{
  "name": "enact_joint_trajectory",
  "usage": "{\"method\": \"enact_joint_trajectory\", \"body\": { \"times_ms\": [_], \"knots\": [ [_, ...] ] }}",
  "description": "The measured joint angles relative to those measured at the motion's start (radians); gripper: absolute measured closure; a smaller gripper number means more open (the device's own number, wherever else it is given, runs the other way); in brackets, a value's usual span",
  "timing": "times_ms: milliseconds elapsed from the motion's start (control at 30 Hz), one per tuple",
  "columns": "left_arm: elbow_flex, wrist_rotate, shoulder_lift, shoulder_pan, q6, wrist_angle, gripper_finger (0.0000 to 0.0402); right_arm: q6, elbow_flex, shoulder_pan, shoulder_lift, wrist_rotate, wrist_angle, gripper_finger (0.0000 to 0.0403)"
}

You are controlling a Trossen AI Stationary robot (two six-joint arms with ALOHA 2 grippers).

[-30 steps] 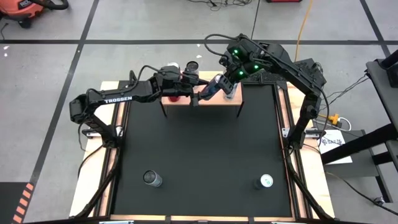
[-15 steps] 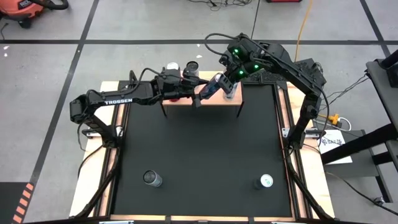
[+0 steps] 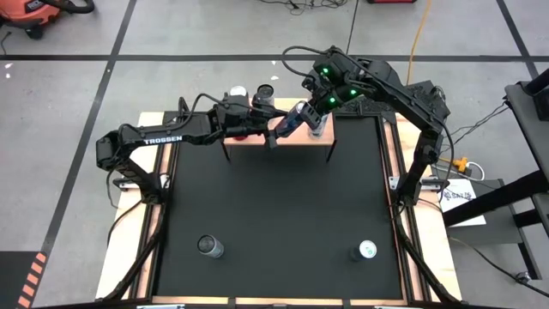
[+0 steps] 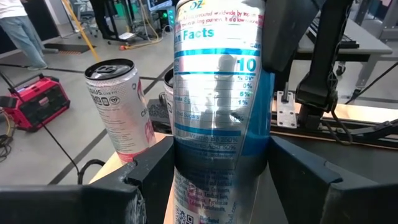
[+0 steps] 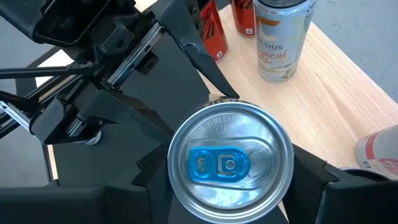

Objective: Place canned beverage on shelf
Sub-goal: Put the top blue soda can on the shelf

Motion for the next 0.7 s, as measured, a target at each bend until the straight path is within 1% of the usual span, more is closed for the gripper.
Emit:
{"method": "enact_joint_trajectory", "body": {
  "times_ms": [167, 300, 700],
  "knots": [
    [0.0, -0.007, 0.0, -0.015, 0.01, 0.001, 0.0166, 0.0, 0.0, 0.001, 0.0, -0.004, -0.007, 0.0205],
    [0.0, -0.05, 0.0, -0.021, 0.027, 0.002, 0.0166, -0.006, 0.0, 0.001, 0.0, -0.003, -0.002, 0.0205],
    [0.0, -0.06, 0.0, -0.021, 0.029, 0.003, 0.0166, -0.003, 0.0, 0.001, 0.0, 0.0, 0.007, 0.0205]
  ]
}}
